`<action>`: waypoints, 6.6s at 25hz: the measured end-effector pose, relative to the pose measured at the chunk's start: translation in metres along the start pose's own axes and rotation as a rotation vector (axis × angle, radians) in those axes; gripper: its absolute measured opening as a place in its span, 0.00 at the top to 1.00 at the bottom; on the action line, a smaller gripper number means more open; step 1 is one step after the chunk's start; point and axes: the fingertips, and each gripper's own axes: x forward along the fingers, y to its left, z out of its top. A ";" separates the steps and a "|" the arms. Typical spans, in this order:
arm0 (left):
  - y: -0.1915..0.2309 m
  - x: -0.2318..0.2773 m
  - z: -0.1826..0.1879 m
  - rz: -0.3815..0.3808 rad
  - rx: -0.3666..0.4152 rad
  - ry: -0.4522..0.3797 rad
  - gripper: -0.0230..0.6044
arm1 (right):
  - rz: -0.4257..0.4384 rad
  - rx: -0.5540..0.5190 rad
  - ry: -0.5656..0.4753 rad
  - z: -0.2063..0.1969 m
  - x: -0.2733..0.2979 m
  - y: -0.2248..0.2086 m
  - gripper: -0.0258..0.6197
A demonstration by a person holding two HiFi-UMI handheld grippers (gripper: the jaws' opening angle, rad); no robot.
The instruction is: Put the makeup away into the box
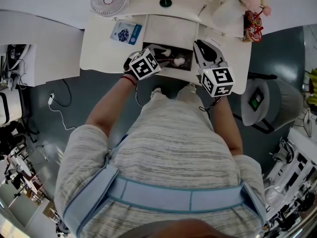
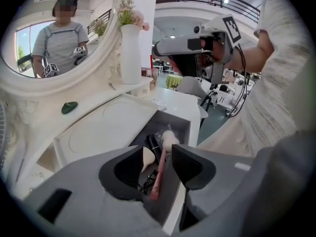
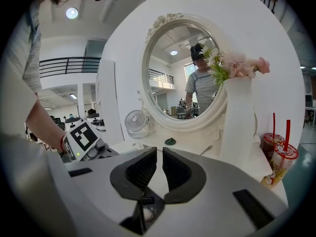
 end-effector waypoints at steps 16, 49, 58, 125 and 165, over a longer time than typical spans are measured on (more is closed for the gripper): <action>0.029 -0.025 0.034 0.056 -0.026 -0.089 0.68 | 0.006 0.015 -0.006 0.001 0.009 -0.004 0.94; 0.157 -0.029 0.080 0.384 0.035 -0.061 0.69 | 0.019 0.044 0.002 -0.004 0.029 -0.026 0.94; 0.184 -0.018 0.081 0.460 0.077 -0.011 0.69 | 0.019 0.052 0.016 -0.010 0.031 -0.034 0.94; 0.241 0.020 0.092 0.357 0.032 0.051 0.93 | -0.058 0.086 0.023 -0.014 0.033 -0.070 0.94; 0.190 -0.035 0.089 0.453 0.063 -0.029 0.93 | -0.022 0.031 -0.007 0.000 0.010 -0.030 0.94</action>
